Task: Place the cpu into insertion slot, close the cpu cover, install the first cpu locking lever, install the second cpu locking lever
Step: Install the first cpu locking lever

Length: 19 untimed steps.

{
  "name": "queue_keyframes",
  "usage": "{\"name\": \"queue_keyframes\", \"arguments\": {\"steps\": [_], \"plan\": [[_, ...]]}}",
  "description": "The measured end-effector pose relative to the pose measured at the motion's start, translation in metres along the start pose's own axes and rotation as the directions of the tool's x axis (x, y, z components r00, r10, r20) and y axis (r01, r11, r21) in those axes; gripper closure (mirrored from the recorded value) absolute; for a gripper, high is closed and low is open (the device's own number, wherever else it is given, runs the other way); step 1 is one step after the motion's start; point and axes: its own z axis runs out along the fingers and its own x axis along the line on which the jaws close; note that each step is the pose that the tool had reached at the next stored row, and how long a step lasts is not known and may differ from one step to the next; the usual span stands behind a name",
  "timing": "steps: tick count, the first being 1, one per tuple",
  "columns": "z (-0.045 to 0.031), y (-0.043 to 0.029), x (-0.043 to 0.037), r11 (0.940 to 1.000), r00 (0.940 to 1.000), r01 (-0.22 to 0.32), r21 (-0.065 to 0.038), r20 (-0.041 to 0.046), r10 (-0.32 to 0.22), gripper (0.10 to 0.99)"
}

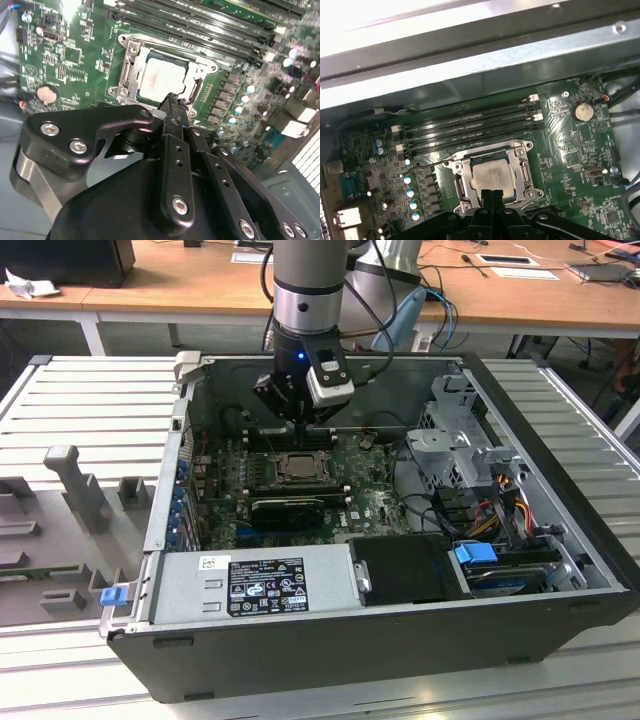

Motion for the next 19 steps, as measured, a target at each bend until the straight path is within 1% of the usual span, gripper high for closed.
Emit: {"name": "queue_keyframes", "arguments": {"steps": [5,7,9,11,12,13,14,15,16,18,19], "plan": [[0.0002,-0.0003,0.0007,0.9982,0.9982,0.060,0.000,-0.0002,-0.060,0.980],[0.0004,-0.0005,0.0011,0.9962,0.9962,0.087,0.000,-0.0005,-0.087,0.980],[0.0006,-0.0005,0.0012,0.9893,0.9893,0.146,0.000,-0.0008,-0.146,0.980],[0.0011,-0.0005,0.0012,0.9791,0.9791,0.203,0.000,-0.0011,-0.203,0.980],[0.0014,-0.0005,0.0012,0.9726,0.9726,0.232,-0.001,-0.0012,-0.232,0.980],[0.0017,-0.0005,0.0012,0.9688,0.9688,0.248,-0.004,-0.0008,-0.248,0.980],[0.0017,-0.0009,0.0013,0.9668,0.9672,0.254,-0.027,0.0011,-0.254,0.980],[0.0018,-0.0013,0.0014,0.9651,0.9667,0.256,-0.057,0.0029,-0.256,0.980],[0.0018,-0.0032,0.0026,0.9636,0.9665,0.256,-0.075,0.0056,-0.257,0.980],[0.0021,-0.0053,0.0087,0.9632,0.9663,0.257,-0.078,0.0064,-0.257,0.980],[0.0022,-0.0070,0.0168,0.9630,0.9663,0.257,-0.081,0.0067,-0.257,0.980]]}}
